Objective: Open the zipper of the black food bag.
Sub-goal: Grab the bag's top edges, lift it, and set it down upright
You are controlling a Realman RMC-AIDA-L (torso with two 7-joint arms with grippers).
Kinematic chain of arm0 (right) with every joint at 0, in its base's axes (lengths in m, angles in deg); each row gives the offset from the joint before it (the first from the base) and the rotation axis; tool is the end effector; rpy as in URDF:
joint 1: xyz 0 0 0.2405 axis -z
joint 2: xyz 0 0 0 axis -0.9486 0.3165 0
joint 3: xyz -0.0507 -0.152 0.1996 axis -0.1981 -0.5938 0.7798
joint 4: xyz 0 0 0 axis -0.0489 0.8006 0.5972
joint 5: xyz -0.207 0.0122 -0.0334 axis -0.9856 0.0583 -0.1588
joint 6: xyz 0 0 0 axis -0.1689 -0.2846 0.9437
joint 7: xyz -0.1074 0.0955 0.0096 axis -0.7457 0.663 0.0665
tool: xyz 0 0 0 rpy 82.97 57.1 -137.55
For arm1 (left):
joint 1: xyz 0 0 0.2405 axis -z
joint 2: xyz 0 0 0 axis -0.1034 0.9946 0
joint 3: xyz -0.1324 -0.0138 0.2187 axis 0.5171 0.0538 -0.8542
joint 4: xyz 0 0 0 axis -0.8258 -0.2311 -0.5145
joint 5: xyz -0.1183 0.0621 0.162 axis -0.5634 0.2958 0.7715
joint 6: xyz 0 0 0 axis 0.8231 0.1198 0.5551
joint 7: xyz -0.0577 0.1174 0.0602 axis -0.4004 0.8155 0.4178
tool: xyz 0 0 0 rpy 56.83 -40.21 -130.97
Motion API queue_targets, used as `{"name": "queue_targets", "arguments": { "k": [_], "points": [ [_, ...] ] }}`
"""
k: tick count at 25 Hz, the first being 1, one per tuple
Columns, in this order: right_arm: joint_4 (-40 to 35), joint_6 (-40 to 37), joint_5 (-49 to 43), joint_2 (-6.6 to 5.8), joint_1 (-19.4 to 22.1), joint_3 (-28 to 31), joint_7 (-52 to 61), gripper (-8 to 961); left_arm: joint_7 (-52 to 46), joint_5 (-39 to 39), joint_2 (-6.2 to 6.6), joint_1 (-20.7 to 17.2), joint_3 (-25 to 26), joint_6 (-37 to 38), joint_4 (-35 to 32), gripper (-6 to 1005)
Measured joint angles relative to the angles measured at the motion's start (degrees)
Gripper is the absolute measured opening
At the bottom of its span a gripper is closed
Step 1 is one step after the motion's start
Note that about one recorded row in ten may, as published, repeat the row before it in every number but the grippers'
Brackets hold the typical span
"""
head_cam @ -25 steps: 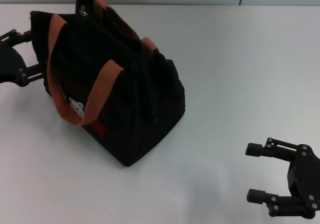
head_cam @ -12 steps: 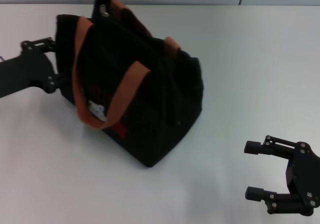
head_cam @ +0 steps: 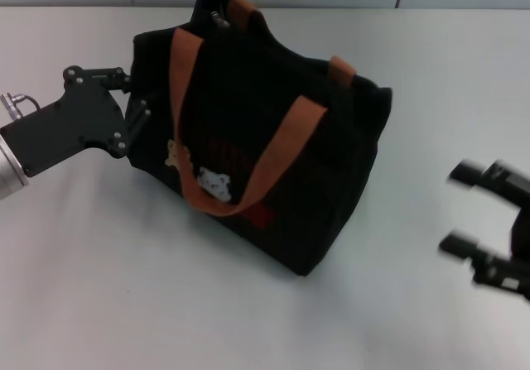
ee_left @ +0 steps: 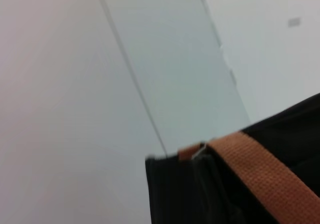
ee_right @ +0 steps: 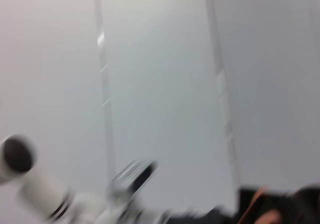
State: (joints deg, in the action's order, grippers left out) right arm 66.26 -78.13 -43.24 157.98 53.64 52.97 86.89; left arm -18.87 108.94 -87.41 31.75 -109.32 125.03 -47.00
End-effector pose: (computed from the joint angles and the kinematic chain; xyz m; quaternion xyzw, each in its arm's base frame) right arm 0.2871 0.2102 0.0131 -0.8571 0.1045 0.4789 0.1583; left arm -0.2965 0.3170 0.0133 -0.8904 0.0597 -0.2526 0.3740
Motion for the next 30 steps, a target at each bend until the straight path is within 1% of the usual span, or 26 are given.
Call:
{"name": "queue_targets", "arguments": {
  "k": [1,2,3,4,5,6,7,9,10,11,12,14,15,16,19,20,21,22,23,24,25,26,28,29,30],
  "points": [
    [0.0,0.0,0.0,0.00,0.0,0.0,0.0,842,0.0,0.0,0.00,0.0,0.0,0.0,0.0,287],
    [1.3,0.3,2.8,0.05,0.3,0.2,0.0,842,2.4,-0.2,-0.06,0.2,0.0,0.5,0.1,258],
    [2.9,0.7,5.7,0.07,0.5,0.2,-0.1,842,2.4,-0.2,-0.06,0.2,0.0,0.5,0.1,229],
    [4.9,1.4,8.8,0.07,0.6,0.2,-0.4,842,3.6,-0.4,-0.14,0.3,0.0,0.6,0.1,199],
    [9.9,3.3,15.1,0.15,0.5,0.2,-2.4,842,5.9,-1.5,-0.27,0.5,-0.1,1.9,0.1,170],
    [9.9,3.3,15.1,0.15,0.5,0.2,-2.4,842,5.9,-1.5,-0.27,0.5,-0.1,1.9,0.1,161],
    [11.9,4.1,17.4,0.20,0.3,0.2,-3.7,842,7.5,-3.0,-0.33,0.8,-0.1,4.5,-0.3,152],
    [17.7,5.6,21.7,0.32,-0.8,0.3,-7.9,842,7.8,-3.5,-0.28,1.0,-0.1,5.9,-0.6,133],
    [21.5,7.2,22.8,0.36,-2.7,0.1,-10.2,842,7.8,-3.8,-0.12,1.7,-0.3,8.2,-1.6,124],
    [21.5,7.2,22.8,0.36,-2.7,0.1,-10.2,842,7.8,-3.8,-0.12,1.7,-0.3,8.2,-1.6,119],
    [22.9,8.3,22.8,0.37,-3.6,0.0,-10.7,842,7.9,-3.9,-0.10,2.0,-0.4,8.9,-2.1,113],
    [26.0,12.8,22.7,0.45,-6.2,-0.3,-11.0,842,8.5,-3.9,-0.19,2.5,-0.9,10.3,-2.8,102],
    [29.3,19.5,22.6,0.58,-8.8,-0.5,-12.5,842,9.7,-4.0,-0.29,2.9,-1.4,11.9,-3.1,97],
    [29.3,19.5,22.6,0.58,-8.8,-0.5,-12.5,842,9.7,-4.0,-0.29,2.9,-1.4,11.9,-3.1,97],
    [33.0,29.2,21.7,0.65,-12.4,-0.6,-16.6,843,12.8,-5.6,-0.33,3.3,-2.7,14.1,-2.4,97],
    [33.6,32.2,20.5,0.65,-13.5,-0.7,-17.1,843,15.8,-6.9,-0.34,3.5,-4.4,14.4,-1.6,97],
    [33.9,35.8,18.6,0.65,-14.5,-0.7,-16.8,843,15.8,-6.9,-0.34,3.5,-4.4,14.4,-1.6,97],
    [33.9,40.1,15.9,0.59,-15.4,-0.7,-15.3,843,18.6,-7.6,-0.34,3.5,-5.8,14.4,-1.0,97],
    [33.9,40.1,15.9,0.59,-15.4,-0.7,-15.3,843,22.0,-8.3,-0.37,3.5,-7.4,14.4,0.2,98],
    [33.8,41.7,15.2,0.55,-15.5,-0.7,-14.4,843,27.0,-9.5,-0.39,3.5,-8.9,14.5,1.9,98],
    [33.6,43.9,14.5,0.52,-15.1,-0.7,-13.3,843,33.9,-11.9,-0.43,3.5,-11.1,14.6,4.4,98],
    [33.6,43.9,14.5,0.52,-15.1,-0.7,-13.3,843,33.9,-11.9,-0.43,3.5,-11.1,14.6,4.4,98],
    [33.5,44.8,14.4,0.52,-14.5,-0.7,-13.3,843,38.0,-14.3,-0.44,3.6,-13.4,14.7,5.9,98],
    [33.4,45.0,14.4,0.54,-14.2,-0.7,-13.3,843,38.9,-15.4,-0.44,3.8,-15.0,14.7,6.4,98],
    [33.3,45.4,14.4,0.58,-14.0,-0.6,-13.5,843,40.1,-16.9,-0.44,4.4,-17.8,14.8,6.8,98]
  ]
}}
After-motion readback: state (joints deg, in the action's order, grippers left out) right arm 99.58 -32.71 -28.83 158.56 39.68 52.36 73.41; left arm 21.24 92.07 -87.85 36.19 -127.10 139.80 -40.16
